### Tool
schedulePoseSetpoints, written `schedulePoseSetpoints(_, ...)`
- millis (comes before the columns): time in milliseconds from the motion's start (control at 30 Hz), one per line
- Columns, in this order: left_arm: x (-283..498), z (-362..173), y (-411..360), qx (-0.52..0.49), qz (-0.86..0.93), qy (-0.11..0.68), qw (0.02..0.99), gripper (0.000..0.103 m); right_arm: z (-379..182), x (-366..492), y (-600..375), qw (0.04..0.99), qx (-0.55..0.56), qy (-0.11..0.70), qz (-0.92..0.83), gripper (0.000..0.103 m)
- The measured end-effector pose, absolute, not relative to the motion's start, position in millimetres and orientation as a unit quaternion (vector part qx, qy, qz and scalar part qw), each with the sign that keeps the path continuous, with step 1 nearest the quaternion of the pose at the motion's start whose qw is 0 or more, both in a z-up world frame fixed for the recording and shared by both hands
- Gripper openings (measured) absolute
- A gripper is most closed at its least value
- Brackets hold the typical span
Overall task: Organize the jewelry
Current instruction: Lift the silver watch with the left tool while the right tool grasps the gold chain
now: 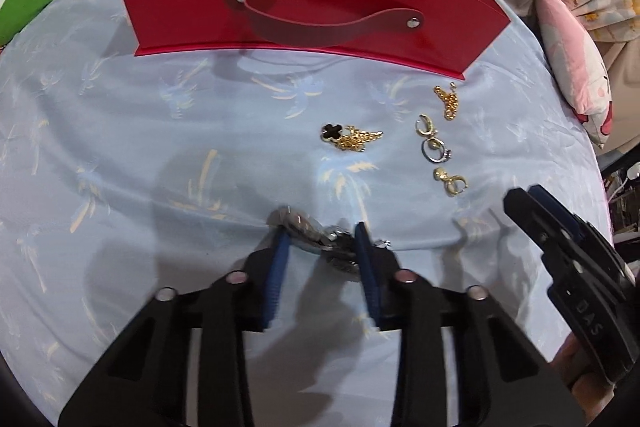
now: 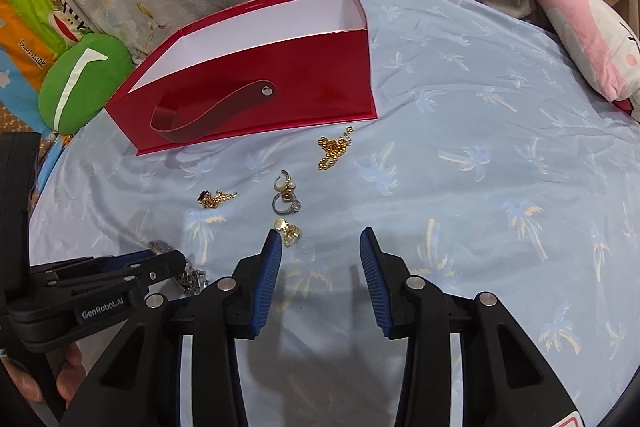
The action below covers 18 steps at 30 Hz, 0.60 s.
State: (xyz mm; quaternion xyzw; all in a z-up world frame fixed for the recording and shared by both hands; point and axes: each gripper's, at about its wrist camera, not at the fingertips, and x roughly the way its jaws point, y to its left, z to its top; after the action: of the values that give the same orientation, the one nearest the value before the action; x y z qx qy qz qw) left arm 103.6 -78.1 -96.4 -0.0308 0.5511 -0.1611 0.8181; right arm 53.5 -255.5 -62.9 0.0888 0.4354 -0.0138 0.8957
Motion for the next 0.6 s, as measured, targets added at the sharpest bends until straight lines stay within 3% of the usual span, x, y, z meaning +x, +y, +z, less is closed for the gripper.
schedulePoseSetpoints(100, 103, -95, -74, -0.042, -0.179, 0.555, 0.811, 0.003, -64, 63, -253, 0.894, 0.089, 0.439, -0.006, 0.031)
schedulePoseSetpoints(233, 104, -91, -64, -0.047, -0.182, 0.554, 0.811, 0.001, -66, 77, -249, 0.891, 0.09, 0.445, 0.003, 0.025)
schedulePoseSetpoints(600, 113, -80, -27, -0.053, -0.15, 0.537, 0.829, 0.001, -69, 94, -265, 0.891, 0.099, 0.443, -0.016, 0.025)
